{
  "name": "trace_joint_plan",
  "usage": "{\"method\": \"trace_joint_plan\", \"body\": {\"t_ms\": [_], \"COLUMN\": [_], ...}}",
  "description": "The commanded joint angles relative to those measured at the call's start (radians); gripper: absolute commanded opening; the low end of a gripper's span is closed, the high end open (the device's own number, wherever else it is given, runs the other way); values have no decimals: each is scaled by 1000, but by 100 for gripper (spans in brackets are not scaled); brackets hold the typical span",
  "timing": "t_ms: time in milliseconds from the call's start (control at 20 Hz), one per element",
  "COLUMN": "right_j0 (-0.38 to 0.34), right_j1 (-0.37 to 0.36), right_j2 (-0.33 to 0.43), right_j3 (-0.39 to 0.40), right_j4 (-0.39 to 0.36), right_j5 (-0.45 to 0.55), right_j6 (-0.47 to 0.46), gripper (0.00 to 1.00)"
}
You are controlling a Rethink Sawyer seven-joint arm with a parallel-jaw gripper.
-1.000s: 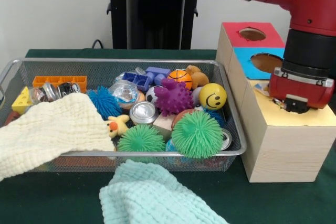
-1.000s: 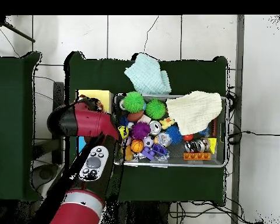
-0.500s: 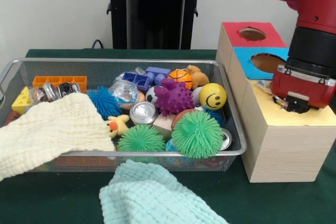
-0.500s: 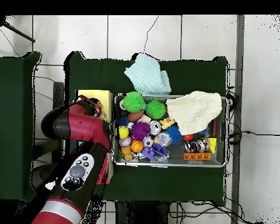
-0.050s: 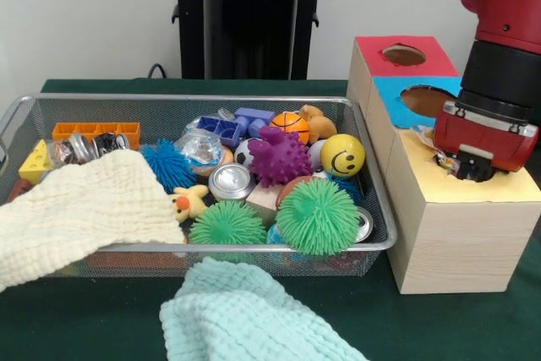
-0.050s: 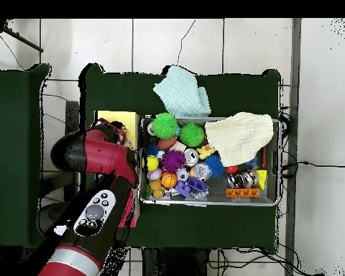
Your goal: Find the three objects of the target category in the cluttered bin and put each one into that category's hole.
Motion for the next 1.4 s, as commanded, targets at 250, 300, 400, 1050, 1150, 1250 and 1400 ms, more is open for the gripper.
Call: {"method": "trace_joint_plan", "body": {"t_ms": [250, 300, 400, 1050, 1150, 1250, 1400], "right_j0": [-35, -41, -57, -107, -112, -115, -126], "right_j1": [-29, -37, -57, -163, -164, -165, -167], "right_j2": [46, 42, 37, 67, 75, 82, 97], "right_j3": [29, 25, 16, 47, 48, 50, 52], "right_j4": [-49, -56, -66, -105, -114, -123, -132], "right_j5": [380, 389, 410, 436, 431, 426, 414], "right_j6": [156, 144, 125, 53, 60, 66, 66], "gripper": [0, 0, 0, 0, 0, 0, 0]}}
